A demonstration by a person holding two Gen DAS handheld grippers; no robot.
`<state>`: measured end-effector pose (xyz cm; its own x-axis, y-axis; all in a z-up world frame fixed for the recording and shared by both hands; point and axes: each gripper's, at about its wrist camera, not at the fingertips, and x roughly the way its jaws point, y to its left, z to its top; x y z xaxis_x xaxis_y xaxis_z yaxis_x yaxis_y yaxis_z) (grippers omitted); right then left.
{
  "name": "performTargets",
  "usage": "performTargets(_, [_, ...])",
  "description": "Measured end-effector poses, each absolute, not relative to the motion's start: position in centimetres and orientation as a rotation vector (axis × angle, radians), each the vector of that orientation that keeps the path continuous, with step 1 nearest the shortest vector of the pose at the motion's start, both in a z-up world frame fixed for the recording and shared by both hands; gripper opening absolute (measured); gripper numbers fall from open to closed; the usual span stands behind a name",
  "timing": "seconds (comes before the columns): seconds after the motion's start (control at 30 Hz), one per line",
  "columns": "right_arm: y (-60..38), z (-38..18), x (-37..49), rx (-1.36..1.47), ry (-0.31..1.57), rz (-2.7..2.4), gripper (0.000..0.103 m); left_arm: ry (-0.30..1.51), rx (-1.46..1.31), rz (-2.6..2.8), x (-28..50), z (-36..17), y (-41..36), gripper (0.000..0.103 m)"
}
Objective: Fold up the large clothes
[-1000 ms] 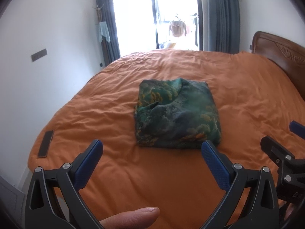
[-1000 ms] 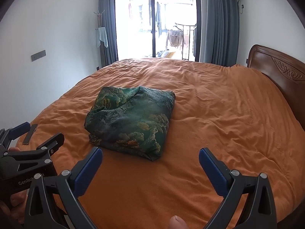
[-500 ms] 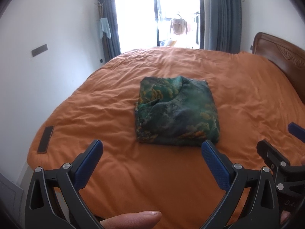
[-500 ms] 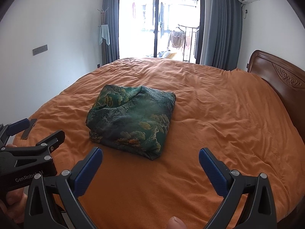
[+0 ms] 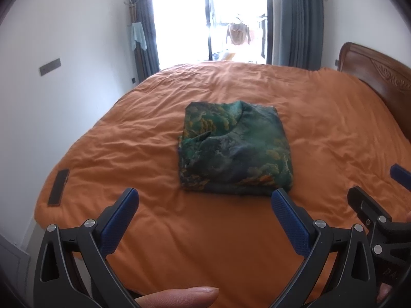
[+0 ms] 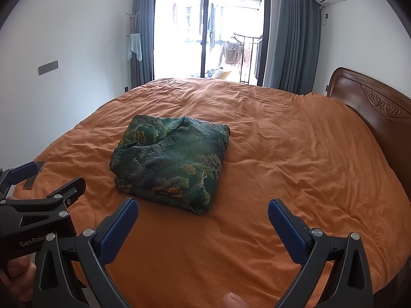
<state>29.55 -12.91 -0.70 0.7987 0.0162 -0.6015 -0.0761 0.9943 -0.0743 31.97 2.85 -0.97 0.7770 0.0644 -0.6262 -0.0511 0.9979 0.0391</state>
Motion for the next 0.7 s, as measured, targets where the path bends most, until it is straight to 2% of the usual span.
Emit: performTargets(0.7, [-12.65,-0.66,29.37,-0.104,0.648,0.042,0.103,0.678,0.028,0.06,32.03,-0.61,2.61,0.103])
